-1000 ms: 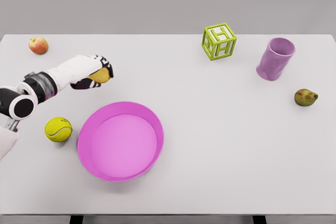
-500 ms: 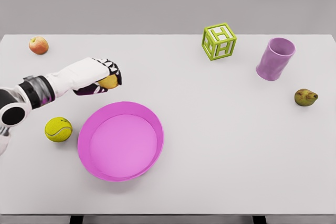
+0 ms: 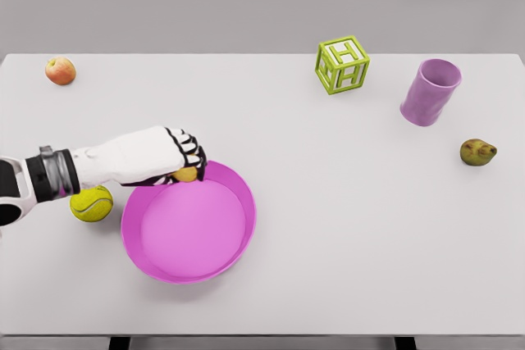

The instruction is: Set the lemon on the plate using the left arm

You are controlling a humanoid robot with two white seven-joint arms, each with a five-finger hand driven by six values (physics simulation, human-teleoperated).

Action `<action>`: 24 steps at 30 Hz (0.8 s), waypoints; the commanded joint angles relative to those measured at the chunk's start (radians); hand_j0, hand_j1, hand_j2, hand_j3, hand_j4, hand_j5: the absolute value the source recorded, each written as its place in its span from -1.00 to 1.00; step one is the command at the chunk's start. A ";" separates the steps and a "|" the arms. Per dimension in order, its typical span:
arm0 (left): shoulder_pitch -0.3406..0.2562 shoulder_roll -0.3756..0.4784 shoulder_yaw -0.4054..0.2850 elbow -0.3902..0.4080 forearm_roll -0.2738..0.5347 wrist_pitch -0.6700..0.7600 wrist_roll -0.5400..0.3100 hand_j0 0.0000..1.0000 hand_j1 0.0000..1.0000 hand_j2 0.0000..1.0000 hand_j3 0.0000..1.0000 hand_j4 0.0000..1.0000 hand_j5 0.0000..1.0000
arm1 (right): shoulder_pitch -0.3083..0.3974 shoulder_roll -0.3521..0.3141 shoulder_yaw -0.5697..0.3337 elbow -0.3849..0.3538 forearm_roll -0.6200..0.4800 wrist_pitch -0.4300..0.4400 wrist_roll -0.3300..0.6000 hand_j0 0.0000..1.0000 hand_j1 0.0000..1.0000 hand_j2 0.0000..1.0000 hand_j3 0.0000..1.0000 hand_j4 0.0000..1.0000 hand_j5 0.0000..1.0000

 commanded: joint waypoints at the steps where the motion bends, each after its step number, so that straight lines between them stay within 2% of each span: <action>1: 0.000 0.003 0.000 -0.005 0.004 -0.042 0.001 -0.13 -0.13 -0.13 -0.13 -0.13 -0.13 | 0.000 0.000 0.000 -0.001 0.000 0.000 0.000 1.00 1.00 1.00 1.00 1.00 1.00; 4: 0.018 0.024 0.000 -0.005 0.003 -0.042 0.001 -0.12 -0.12 -0.12 -0.12 -0.12 -0.12 | 0.000 0.000 0.000 0.001 0.000 0.000 0.000 1.00 1.00 1.00 1.00 1.00 1.00; 6: 0.021 0.032 0.002 -0.005 0.003 -0.042 0.000 0.02 0.02 0.02 0.02 0.02 0.02 | 0.000 0.000 0.000 0.001 0.000 0.000 0.000 1.00 1.00 1.00 1.00 1.00 1.00; 7: 0.021 0.033 0.003 -0.005 0.004 -0.042 0.000 0.14 0.14 0.14 0.14 0.14 0.14 | 0.000 0.000 0.000 -0.001 0.000 0.000 0.000 1.00 1.00 1.00 1.00 1.00 1.00; 9: 0.023 0.035 0.003 -0.008 0.004 -0.042 0.001 0.71 0.71 0.71 0.71 0.71 0.71 | 0.000 0.000 0.000 0.001 0.000 0.000 0.000 1.00 1.00 1.00 1.00 1.00 1.00; 11: 0.026 0.035 0.003 -0.011 0.004 -0.042 0.001 1.00 1.00 1.00 1.00 1.00 1.00 | 0.000 0.000 0.000 0.001 0.000 0.000 0.000 1.00 1.00 1.00 1.00 1.00 1.00; 17: 0.028 0.039 0.009 -0.023 0.006 -0.042 0.001 1.00 1.00 1.00 1.00 1.00 1.00 | 0.000 0.000 0.000 -0.001 0.000 0.000 0.000 1.00 1.00 1.00 1.00 1.00 1.00; 19: 0.028 0.038 0.094 -0.023 0.014 -0.042 0.001 1.00 1.00 1.00 1.00 1.00 1.00 | 0.000 0.000 0.000 0.001 0.000 0.000 0.000 1.00 1.00 1.00 1.00 1.00 1.00; 21: 0.029 0.047 0.186 -0.017 0.104 -0.042 0.001 1.00 1.00 1.00 1.00 1.00 1.00 | 0.000 0.000 0.000 0.001 0.000 0.000 0.000 1.00 1.00 1.00 1.00 1.00 1.00; 22: 0.038 0.097 0.213 -0.003 0.150 -0.042 0.001 1.00 1.00 1.00 1.00 1.00 1.00 | 0.000 0.000 0.000 0.001 0.000 0.000 0.000 1.00 1.00 1.00 1.00 1.00 1.00; 24: 0.048 0.156 0.220 0.060 0.247 -0.042 -0.002 1.00 1.00 1.00 1.00 1.00 1.00 | 0.000 0.000 0.000 0.001 0.000 0.000 0.000 1.00 1.00 1.00 1.00 1.00 1.00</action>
